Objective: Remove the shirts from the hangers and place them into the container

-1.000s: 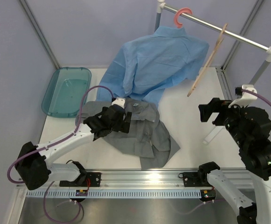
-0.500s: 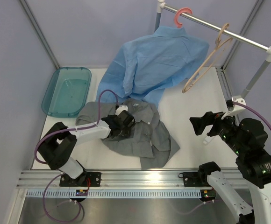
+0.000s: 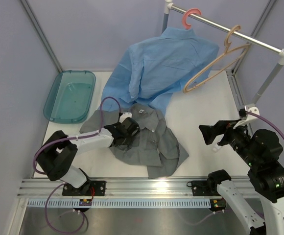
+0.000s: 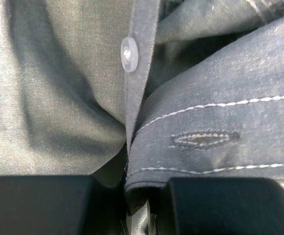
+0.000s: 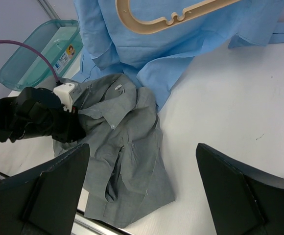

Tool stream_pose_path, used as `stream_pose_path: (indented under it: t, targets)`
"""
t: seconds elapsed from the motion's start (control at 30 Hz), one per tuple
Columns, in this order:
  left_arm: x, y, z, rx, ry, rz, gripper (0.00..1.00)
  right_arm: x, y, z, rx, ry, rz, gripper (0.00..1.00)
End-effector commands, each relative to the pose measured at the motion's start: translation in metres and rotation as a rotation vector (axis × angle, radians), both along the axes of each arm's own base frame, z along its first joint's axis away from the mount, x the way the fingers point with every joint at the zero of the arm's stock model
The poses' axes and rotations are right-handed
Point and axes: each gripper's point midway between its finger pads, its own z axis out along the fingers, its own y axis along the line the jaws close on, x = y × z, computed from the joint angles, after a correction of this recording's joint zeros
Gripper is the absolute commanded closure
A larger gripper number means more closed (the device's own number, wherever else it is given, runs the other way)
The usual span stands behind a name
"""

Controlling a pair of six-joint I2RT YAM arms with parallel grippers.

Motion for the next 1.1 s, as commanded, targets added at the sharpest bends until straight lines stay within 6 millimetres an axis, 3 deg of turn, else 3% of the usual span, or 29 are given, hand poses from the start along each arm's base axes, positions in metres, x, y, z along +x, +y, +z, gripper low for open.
stream_pose_path:
  t: [0.0, 0.03, 0.07, 0.13, 0.17, 0.2, 0.27, 0.3, 0.37, 0.4, 0.43, 0.5, 0.53, 0.6, 0.63, 0.7, 0.73, 0.87, 0.9, 0.93, 1.0, 1.07]
  targets:
    - [-0.008, 0.004, 0.037, -0.055, -0.03, 0.003, 1.0, -0.005, 0.004, 0.007, -0.009, -0.049, 0.039, 0.01]
    - [-0.004, 0.009, 0.054, -0.049, -0.072, 0.014, 1.0, -0.006, 0.003, 0.009, -0.008, -0.055, 0.041, 0.01]
    - [-0.003, 0.014, 0.09, -0.067, -0.119, 0.024, 1.0, -0.006, 0.004, 0.009, -0.006, -0.055, 0.042, 0.01]
    - [0.004, 0.03, 0.132, -0.044, -0.2, 0.065, 1.0, -0.008, 0.005, 0.011, -0.004, -0.059, 0.053, 0.01]
    - [0.008, 0.039, 0.166, -0.046, -0.235, 0.089, 1.0, -0.009, 0.006, 0.012, -0.002, -0.06, 0.057, 0.01]
    - [0.01, 0.051, 0.194, -0.05, -0.293, 0.117, 1.0, -0.01, 0.007, 0.012, -0.001, -0.06, 0.063, 0.0]
    - [0.012, 0.078, 0.229, -0.022, -0.336, 0.161, 1.0, -0.013, 0.007, 0.016, 0.002, -0.065, 0.071, 0.0]
    - [0.016, 0.086, 0.268, -0.06, -0.408, 0.189, 1.0, -0.016, 0.008, 0.02, 0.008, -0.076, 0.079, 0.0]
    - [0.021, 0.118, 0.3, -0.026, -0.457, 0.251, 1.0, -0.018, 0.01, 0.022, 0.018, -0.078, 0.09, 0.01]
    - [0.024, 0.128, 0.334, -0.052, -0.526, 0.28, 1.0, -0.02, 0.012, 0.023, 0.021, -0.079, 0.107, 0.0]
    - [0.03, 0.146, 0.347, -0.014, -0.55, 0.317, 1.0, -0.02, 0.014, 0.024, 0.026, -0.077, 0.114, 0.0]
    - [0.035, 0.163, 0.374, 0.013, -0.609, 0.365, 1.0, -0.021, 0.017, 0.025, 0.032, -0.076, 0.135, 0.01]
    - [0.043, 0.174, 0.398, 0.03, -0.655, 0.394, 1.0, -0.02, 0.019, 0.025, 0.034, -0.072, 0.141, 0.01]
    - [0.049, 0.192, 0.421, 0.08, -0.701, 0.456, 1.0, -0.02, 0.021, 0.024, 0.037, -0.068, 0.157, 0.01]
    - [0.049, 0.208, 0.446, 0.092, -0.753, 0.504, 1.0, -0.019, 0.024, 0.024, 0.04, -0.062, 0.167, 0.0]
    - [0.069, 0.219, 0.458, 0.126, -0.779, 0.543, 1.0, -0.02, 0.029, 0.022, 0.046, -0.051, 0.2, 0.01]
    - [0.075, 0.236, 0.473, 0.143, -0.825, 0.594, 1.0, -0.02, 0.031, 0.023, 0.055, -0.051, 0.208, 0.0]
    - [0.114, 0.266, 0.47, 0.178, -0.857, 0.664, 1.0, -0.026, 0.04, 0.023, 0.072, -0.053, 0.271, 0.01]
    - [0.127, 0.276, 0.46, 0.203, -0.841, 0.68, 1.0, -0.028, 0.041, 0.022, 0.071, -0.056, 0.28, 0.0]
    - [0.138, 0.279, 0.463, 0.199, -0.876, 0.694, 1.0, -0.028, 0.042, 0.022, 0.071, -0.059, 0.285, 0.01]
    - [0.161, 0.29, 0.431, 0.25, -0.832, 0.709, 1.0, -0.029, 0.043, 0.02, 0.068, -0.06, 0.295, 0.0]
    - [0.176, 0.304, 0.421, 0.264, -0.86, 0.753, 1.0, -0.029, 0.044, 0.019, 0.068, -0.065, 0.3, 0.01]
